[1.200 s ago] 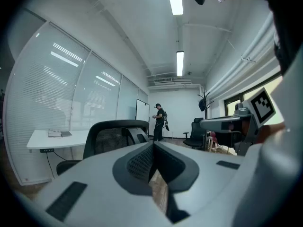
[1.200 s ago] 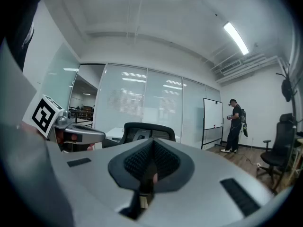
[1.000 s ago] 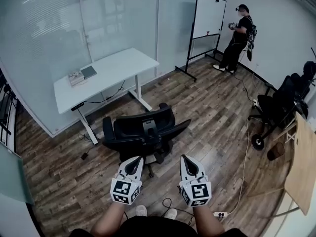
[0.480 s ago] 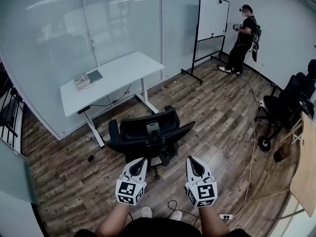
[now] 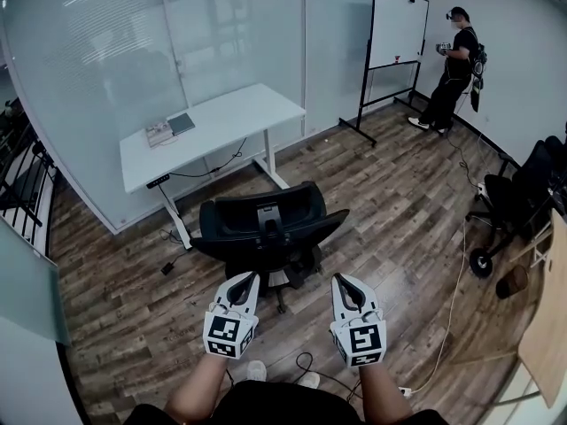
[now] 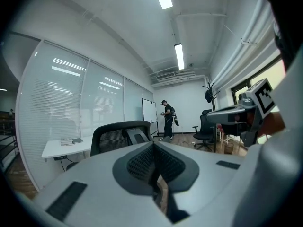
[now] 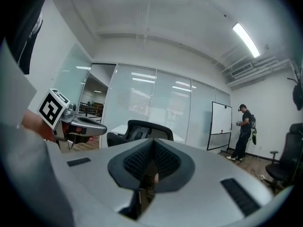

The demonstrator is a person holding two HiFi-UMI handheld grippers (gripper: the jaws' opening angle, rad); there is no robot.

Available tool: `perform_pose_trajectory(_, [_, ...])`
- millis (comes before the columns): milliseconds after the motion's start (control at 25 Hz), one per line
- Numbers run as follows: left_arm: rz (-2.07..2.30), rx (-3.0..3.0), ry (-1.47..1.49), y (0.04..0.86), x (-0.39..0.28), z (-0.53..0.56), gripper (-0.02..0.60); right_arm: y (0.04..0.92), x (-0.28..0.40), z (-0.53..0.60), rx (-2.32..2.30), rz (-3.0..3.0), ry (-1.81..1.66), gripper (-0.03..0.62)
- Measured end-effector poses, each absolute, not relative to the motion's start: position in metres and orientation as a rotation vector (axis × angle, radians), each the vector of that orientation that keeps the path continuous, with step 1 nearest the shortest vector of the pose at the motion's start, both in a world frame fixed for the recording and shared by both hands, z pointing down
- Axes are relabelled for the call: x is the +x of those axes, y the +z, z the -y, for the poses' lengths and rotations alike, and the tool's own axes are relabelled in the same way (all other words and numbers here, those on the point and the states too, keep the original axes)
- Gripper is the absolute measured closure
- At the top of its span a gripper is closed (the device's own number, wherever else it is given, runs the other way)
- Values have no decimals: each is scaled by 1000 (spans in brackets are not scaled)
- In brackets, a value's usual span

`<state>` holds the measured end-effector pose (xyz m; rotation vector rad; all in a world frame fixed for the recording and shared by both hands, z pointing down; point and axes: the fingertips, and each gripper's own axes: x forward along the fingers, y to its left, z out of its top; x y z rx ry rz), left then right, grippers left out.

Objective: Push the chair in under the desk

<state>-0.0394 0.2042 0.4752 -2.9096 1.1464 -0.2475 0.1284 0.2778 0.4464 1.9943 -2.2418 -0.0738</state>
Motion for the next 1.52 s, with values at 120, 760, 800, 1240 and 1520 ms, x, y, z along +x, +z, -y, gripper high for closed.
perform_pose_trajectory(120, [-1206,-2848,-282,479,-41,-208,568,452,132,-281,1928,2276,-85,583])
perform_pose_trajectory(760, [-1277,-2582,-527,492,-45,-187,420,476,138,-259,1615,2337,-154,413])
perform_pose_trajectory(800, [-1264,-2560,-560,495,-44,-183,384,480,137,-254,1582,2332,-160,393])
perform_pose_trajectory(1240, [-1092,-2199,-975,524,-49,-125,213,522,114,-188,1238,2206,-322,186])
perform_pose_trajectory(1520, [-955,-1967,-1088,536,-53,-91,212,548,100,-142,1098,2105,-364,147])
